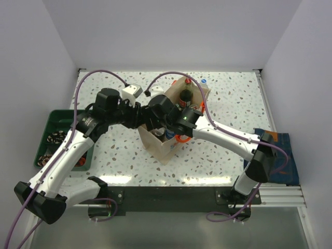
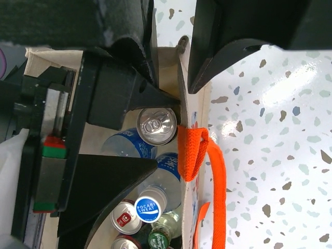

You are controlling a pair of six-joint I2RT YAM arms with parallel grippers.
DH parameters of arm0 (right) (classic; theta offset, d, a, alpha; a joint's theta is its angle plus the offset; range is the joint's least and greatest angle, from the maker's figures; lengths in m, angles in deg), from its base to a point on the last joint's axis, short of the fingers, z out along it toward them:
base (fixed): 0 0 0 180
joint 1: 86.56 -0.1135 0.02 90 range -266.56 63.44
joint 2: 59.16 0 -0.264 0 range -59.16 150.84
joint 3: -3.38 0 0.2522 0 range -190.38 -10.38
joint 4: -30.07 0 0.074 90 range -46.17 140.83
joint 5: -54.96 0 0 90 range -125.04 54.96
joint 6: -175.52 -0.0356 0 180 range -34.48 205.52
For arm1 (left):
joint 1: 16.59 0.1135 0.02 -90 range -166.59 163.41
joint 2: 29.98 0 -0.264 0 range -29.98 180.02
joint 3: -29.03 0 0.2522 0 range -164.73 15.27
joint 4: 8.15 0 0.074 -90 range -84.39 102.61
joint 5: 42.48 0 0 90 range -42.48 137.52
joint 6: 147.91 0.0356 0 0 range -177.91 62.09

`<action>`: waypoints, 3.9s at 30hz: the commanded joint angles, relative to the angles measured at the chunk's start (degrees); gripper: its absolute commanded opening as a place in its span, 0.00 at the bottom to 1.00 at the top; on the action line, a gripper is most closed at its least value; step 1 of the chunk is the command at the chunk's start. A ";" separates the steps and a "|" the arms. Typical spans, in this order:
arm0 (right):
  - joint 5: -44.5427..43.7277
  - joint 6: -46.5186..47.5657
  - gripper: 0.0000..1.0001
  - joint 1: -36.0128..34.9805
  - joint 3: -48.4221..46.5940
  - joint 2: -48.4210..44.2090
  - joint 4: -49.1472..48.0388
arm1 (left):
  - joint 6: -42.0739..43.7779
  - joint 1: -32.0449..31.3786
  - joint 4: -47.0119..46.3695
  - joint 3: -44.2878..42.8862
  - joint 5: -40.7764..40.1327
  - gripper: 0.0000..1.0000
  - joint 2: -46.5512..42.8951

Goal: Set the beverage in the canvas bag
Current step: Place the drink in the canvas bag, then pick up the drink from the center of the board.

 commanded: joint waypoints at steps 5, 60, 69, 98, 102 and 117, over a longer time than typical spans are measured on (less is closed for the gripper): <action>1.01 -0.52 0.69 -0.76 -2.50 -2.85 -1.70 | 0.16 -0.18 -3.16 -1.80 1.17 0.35 -1.08; -18.07 -6.05 0.64 1.34 -40.73 22.37 20.89 | -12.23 7.47 -17.75 9.63 -8.32 0.54 0.23; -15.26 -10.63 0.62 3.72 -36.88 21.33 25.55 | -13.99 7.29 -19.07 12.61 -5.42 0.54 -0.38; -19.39 -13.81 0.47 6.09 -19.72 6.12 13.96 | -11.80 9.75 -13.44 1.72 -4.72 0.55 5.50; -18.34 -10.64 0.55 7.85 -23.59 6.03 11.84 | -12.76 11.86 -15.37 0.75 -2.35 0.56 5.25; -14.55 -6.50 0.60 17.95 -21.49 -2.23 11.93 | -12.33 12.57 -28.38 -2.15 15.58 0.58 7.70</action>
